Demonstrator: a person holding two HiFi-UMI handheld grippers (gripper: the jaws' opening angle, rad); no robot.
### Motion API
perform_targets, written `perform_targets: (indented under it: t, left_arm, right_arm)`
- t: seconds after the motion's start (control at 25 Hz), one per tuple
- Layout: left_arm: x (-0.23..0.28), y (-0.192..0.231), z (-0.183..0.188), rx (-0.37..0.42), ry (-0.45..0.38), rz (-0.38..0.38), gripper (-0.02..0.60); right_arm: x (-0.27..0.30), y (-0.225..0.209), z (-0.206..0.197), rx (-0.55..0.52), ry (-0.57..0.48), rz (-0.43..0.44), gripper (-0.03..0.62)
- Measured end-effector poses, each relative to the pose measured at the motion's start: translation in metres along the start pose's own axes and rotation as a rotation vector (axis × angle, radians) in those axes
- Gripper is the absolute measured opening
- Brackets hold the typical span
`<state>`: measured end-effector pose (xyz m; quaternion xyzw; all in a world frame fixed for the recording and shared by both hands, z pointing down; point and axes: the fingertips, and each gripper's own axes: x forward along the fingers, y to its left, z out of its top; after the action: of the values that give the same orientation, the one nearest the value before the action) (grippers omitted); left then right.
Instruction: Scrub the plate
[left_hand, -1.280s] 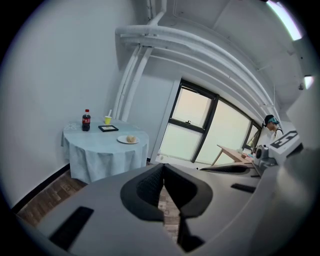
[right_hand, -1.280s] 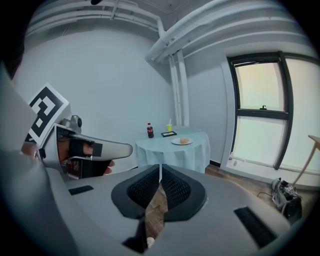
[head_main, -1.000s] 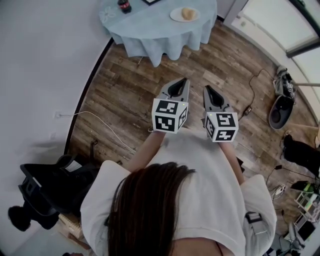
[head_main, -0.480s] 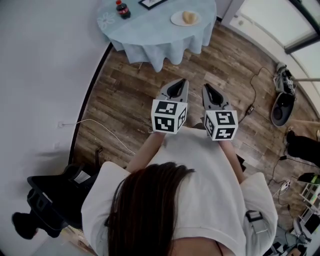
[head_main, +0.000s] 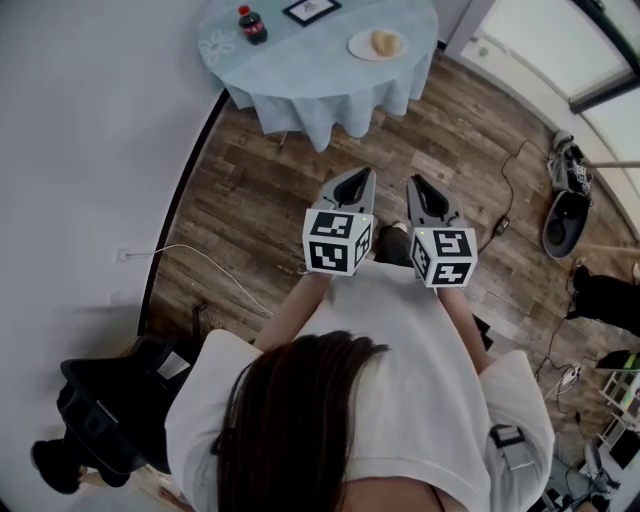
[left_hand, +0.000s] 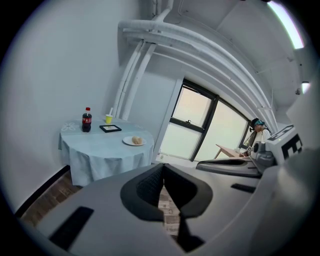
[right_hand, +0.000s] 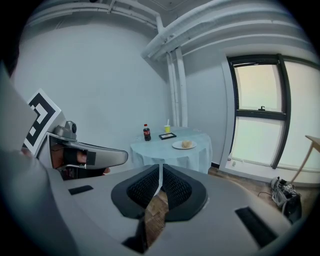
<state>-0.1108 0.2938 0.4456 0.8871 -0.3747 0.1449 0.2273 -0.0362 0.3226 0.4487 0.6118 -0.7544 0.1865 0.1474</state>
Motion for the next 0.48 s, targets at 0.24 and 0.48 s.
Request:
perform_targets:
  t: [0.24,0.48]
  left_arm:
    - [0.005,0.008,0.001,-0.016,0.008,0.021,0.011]
    - [0.019,0.017,0.008,-0.024,0.008,0.055,0.009]
  right_arm:
    - [0.008,-0.003,-0.002,0.001,0.021,0.018,0.038]
    - [0.028,-0.012,0.006,-0.014,0.028,0.053,0.038]
